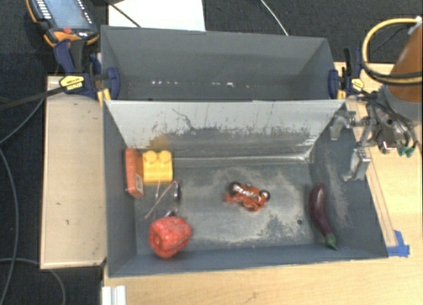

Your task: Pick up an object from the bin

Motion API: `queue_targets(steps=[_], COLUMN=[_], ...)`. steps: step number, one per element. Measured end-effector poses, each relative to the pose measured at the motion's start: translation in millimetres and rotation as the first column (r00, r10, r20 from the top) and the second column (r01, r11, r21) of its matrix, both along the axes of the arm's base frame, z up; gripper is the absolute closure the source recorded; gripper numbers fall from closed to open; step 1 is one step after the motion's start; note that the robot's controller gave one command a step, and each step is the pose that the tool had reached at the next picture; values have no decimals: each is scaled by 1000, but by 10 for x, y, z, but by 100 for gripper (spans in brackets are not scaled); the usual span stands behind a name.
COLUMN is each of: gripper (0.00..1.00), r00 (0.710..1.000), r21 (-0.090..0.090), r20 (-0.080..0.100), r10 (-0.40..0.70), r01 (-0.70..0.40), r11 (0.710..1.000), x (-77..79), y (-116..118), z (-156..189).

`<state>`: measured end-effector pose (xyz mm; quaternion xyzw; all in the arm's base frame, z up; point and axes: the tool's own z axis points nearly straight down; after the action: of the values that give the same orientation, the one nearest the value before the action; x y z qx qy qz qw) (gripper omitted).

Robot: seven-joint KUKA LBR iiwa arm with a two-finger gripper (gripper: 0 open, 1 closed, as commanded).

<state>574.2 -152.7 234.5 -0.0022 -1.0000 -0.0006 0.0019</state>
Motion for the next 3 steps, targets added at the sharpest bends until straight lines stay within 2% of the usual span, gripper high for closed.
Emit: queue_targets(steps=[1, 2, 3], gripper=[0, 0, 0], r00=[1000, 979, 961], r21=[-2, 1, 0], r20=[8, -3, 13], r10=[6, -206, -277], r01=[-6, 206, 277], r11=[1000, 979, 961], x=[15, -23, -113], y=[9, 412, 581], z=[51, -579, -199])
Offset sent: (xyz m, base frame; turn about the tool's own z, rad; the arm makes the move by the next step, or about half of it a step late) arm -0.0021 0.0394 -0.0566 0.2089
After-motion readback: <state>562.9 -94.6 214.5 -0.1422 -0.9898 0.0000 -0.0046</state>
